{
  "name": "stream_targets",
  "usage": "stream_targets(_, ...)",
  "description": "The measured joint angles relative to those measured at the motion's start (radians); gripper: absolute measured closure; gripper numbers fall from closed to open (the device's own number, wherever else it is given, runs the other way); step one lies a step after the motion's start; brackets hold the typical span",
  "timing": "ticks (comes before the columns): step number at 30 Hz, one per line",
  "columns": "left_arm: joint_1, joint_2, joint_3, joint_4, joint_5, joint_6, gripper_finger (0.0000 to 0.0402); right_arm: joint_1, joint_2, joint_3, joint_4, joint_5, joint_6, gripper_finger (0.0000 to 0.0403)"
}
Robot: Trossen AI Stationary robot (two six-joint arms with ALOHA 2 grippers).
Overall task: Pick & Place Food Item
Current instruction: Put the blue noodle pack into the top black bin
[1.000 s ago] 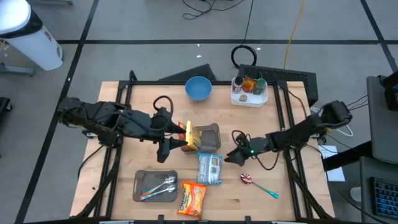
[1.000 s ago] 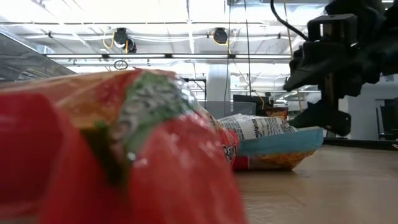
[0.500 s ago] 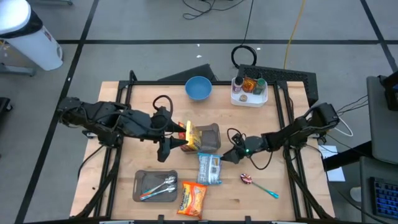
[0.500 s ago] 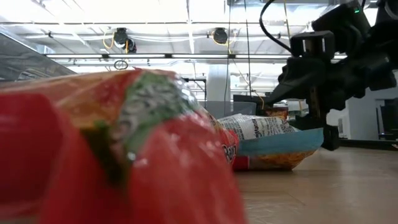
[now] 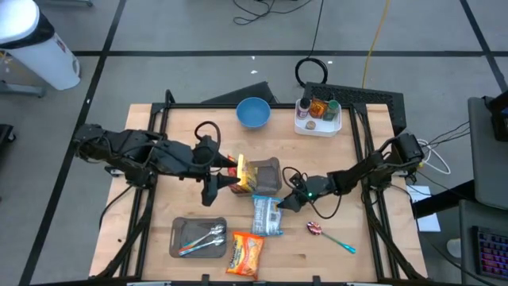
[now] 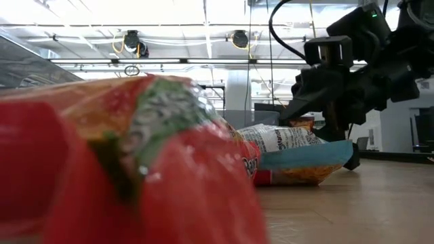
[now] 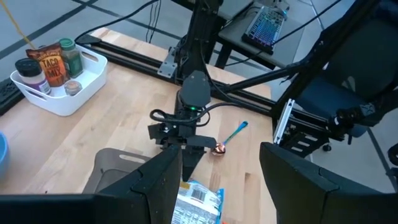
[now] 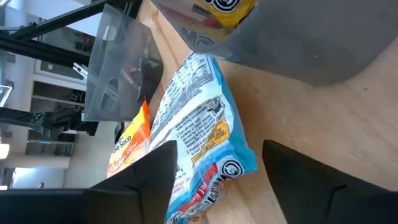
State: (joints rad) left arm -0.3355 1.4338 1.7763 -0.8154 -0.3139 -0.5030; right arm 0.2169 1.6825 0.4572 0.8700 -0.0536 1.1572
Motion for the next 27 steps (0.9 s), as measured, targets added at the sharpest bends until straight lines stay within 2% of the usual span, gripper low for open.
stream_targets(5, 0.0, 0.0, 0.0, -0.002, -0.004, 0.001, 0.0179, -0.007, 0.0, 0.0, 0.007, -0.002, -0.001, 0.0235)
stream_targets(14, 0.0, 0.0, 0.0, -0.003, -0.004, 0.001, 0.0179, -0.007, 0.001, 0.0, 0.036, -0.002, -0.035, 0.039)
stream_targets(22, 0.0, 0.0, 0.0, -0.003, -0.004, -0.003, 0.0179, 0.005, -0.016, -0.001, 0.091, -0.005, -0.028, 0.0401)
stream_targets(27, 0.0, 0.0, 0.0, -0.005, -0.004, -0.002, 0.0178, 0.035, -0.106, 0.011, 0.085, -0.03, -0.066, 0.0402)
